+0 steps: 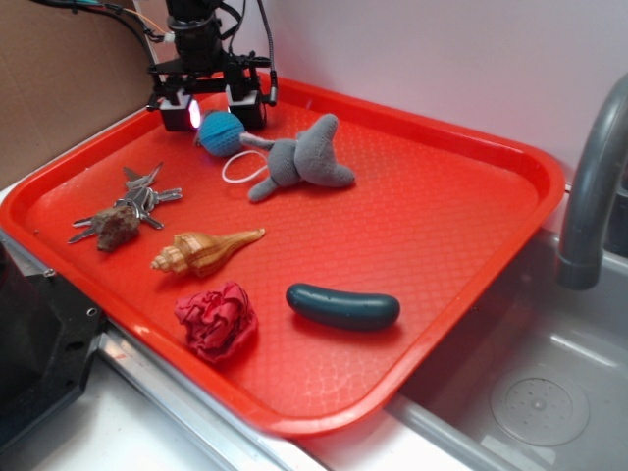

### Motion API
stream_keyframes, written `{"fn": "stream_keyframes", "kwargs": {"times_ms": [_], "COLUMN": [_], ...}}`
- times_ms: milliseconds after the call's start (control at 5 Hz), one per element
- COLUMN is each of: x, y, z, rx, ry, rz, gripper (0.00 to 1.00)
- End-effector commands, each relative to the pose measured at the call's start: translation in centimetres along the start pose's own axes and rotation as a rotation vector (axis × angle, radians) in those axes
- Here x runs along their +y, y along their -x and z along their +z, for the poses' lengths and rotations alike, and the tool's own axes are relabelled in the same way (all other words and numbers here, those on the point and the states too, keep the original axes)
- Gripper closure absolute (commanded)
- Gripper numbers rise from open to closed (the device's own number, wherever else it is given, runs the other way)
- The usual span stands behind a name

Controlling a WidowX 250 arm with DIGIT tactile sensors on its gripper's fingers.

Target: Grab the wood chip.

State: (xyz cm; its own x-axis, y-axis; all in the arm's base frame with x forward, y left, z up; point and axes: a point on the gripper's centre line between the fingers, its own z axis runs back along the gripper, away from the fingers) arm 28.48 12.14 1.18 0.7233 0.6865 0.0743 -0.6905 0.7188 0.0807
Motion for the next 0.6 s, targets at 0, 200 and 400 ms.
{"fn": "stream_keyframes", "kwargs": {"times_ms": [0,200,400], "x": [1.5,1.2,0.7], "y": [0.6,2.3,6.2], "z": [0.2,5.3,10.3], "rx": [0.006,-0.107,-0.237], "ry": [0.057,0.038,0.126], "rz": [-0.044,-0.136,-0.229], "gripper": [1.0,1.0,1.0]}}
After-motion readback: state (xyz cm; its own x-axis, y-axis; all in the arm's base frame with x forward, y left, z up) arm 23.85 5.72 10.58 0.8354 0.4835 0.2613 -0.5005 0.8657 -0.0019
